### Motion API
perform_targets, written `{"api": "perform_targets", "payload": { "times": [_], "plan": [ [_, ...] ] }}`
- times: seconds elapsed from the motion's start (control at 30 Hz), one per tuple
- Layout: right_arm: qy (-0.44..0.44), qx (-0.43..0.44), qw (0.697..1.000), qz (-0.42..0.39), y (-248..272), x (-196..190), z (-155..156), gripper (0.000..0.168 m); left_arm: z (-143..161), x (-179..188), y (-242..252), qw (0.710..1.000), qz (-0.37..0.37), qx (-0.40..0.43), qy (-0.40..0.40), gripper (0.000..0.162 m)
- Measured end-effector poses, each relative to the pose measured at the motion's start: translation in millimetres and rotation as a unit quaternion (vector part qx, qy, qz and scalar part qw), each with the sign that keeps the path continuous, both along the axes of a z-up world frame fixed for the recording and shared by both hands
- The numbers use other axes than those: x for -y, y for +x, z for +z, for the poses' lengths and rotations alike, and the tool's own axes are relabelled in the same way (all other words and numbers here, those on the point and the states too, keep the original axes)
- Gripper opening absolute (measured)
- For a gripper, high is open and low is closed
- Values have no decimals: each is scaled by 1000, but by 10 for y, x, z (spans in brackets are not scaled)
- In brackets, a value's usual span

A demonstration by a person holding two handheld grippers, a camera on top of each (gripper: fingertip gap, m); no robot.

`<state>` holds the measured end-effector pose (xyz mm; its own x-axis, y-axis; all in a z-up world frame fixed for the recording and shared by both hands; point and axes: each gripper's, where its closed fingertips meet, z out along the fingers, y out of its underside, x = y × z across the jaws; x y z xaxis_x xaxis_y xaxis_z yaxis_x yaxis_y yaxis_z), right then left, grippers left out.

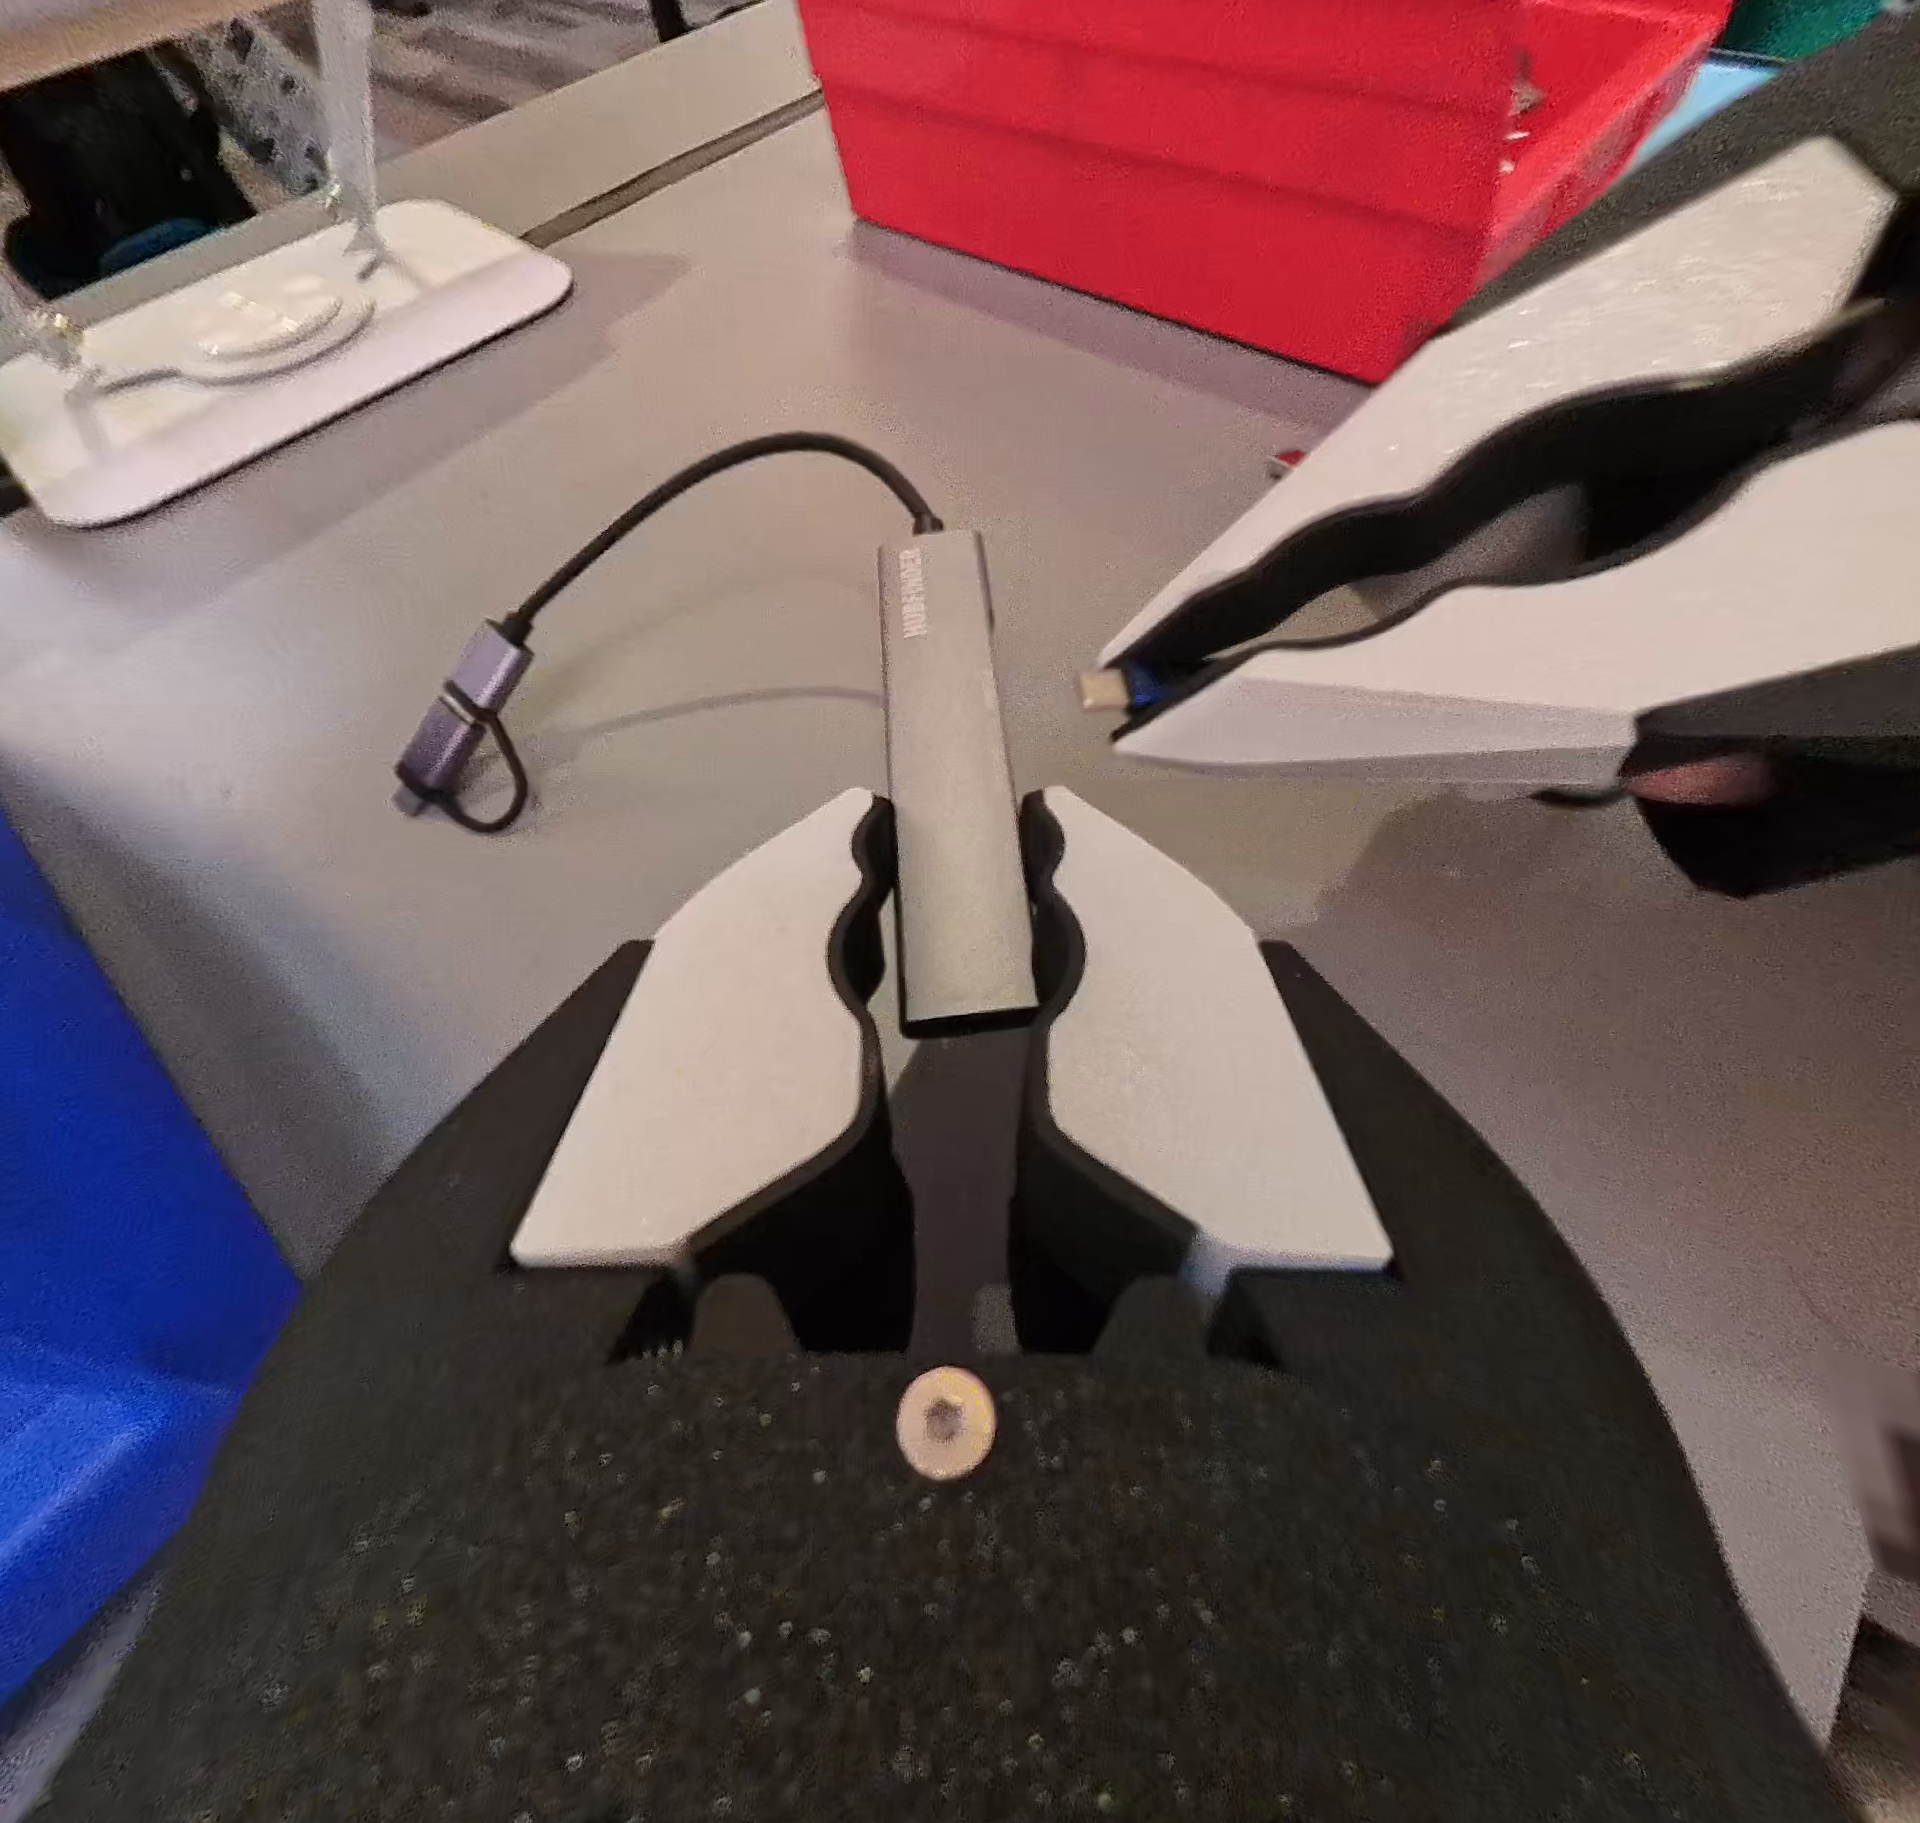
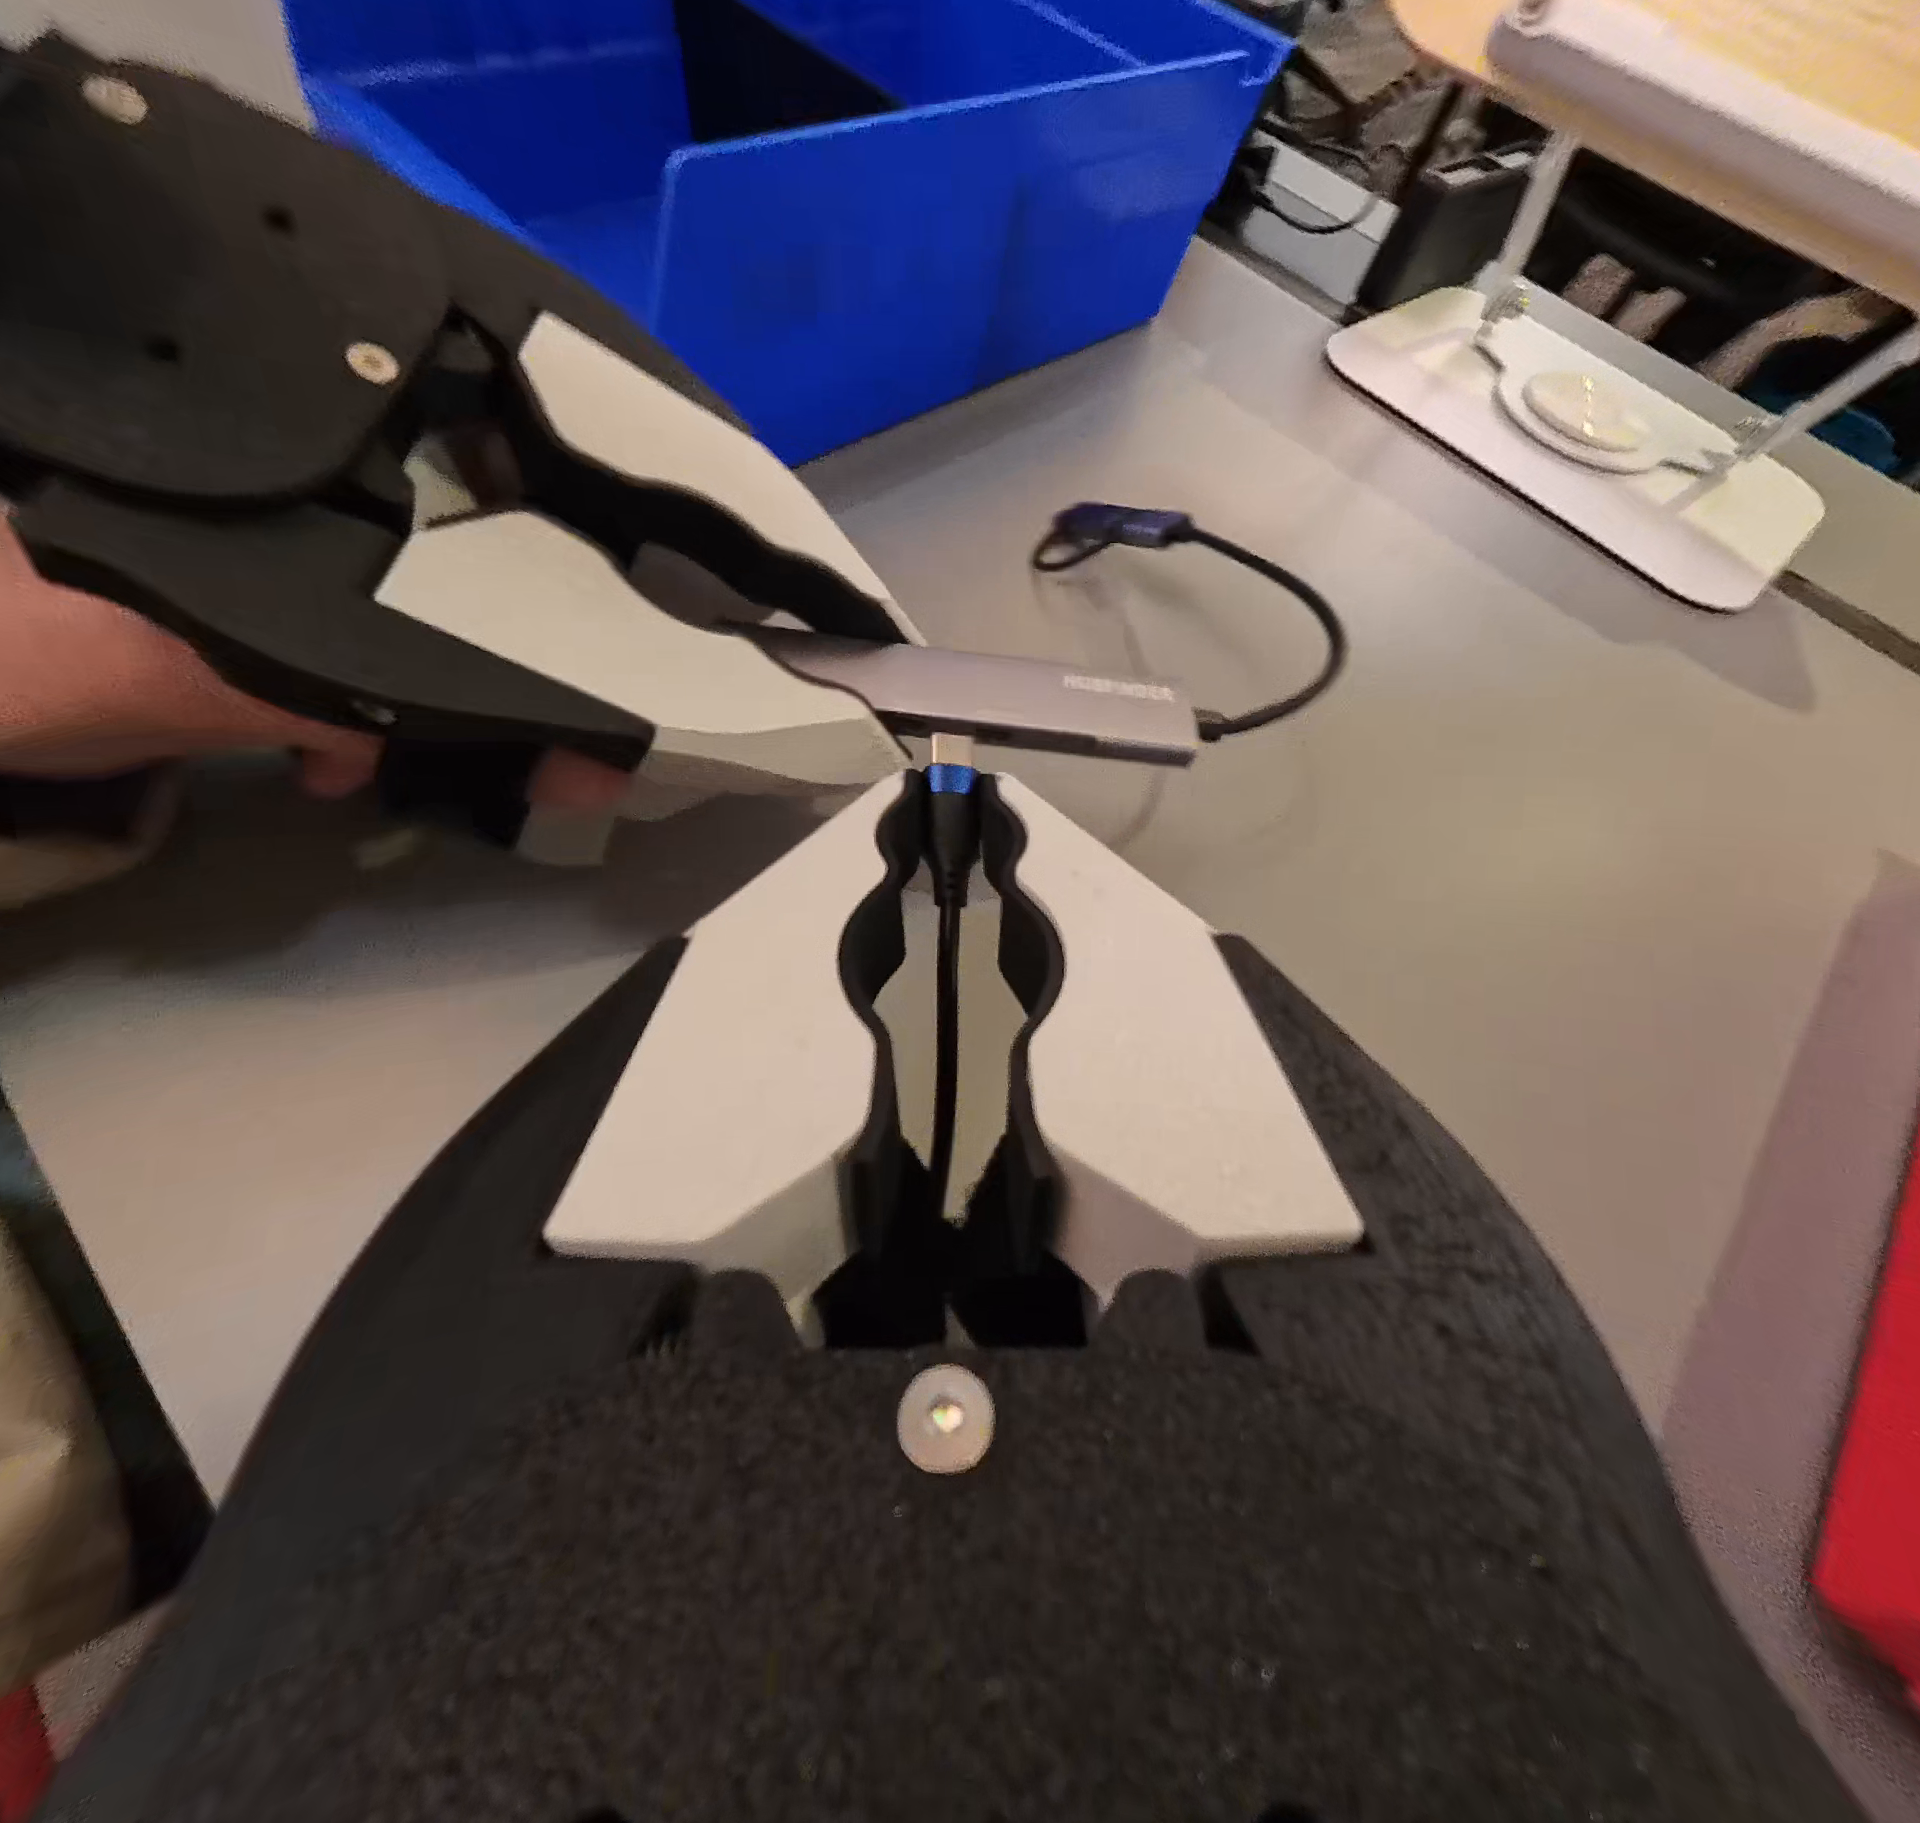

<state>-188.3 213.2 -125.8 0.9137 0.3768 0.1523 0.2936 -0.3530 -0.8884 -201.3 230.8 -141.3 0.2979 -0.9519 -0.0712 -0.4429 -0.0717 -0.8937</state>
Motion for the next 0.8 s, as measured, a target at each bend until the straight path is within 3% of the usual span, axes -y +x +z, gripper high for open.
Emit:
{"api": "perform_targets", "payload": {
  "times": [0.23,0.37,0.43,0.53,0.63,0.77,0.8],
  "plan": [
    [15,-10,1000,-7,68,13,105,9,71,-113,-59,999,26,22,3,24],
    [66,-15,996,59,174,131,521,9,123,-80,-63,999,12,40,-3,24],
    [85,-72,987,112,236,274,848,9,132,-77,-66,999,11,36,5,24],
    [26,-206,967,148,359,425,1062,9,91,-65,-58,1000,9,24,10,24],
    [-11,-250,957,149,414,504,889,9,59,-62,-48,1000,9,17,6,24],
    [-88,-186,971,124,280,670,142,9,65,-57,-76,1000,12,18,2,24],
    [-86,-164,976,117,268,699,73,10,70,-61,-81,1000,13,18,3,24]
  ]
}}
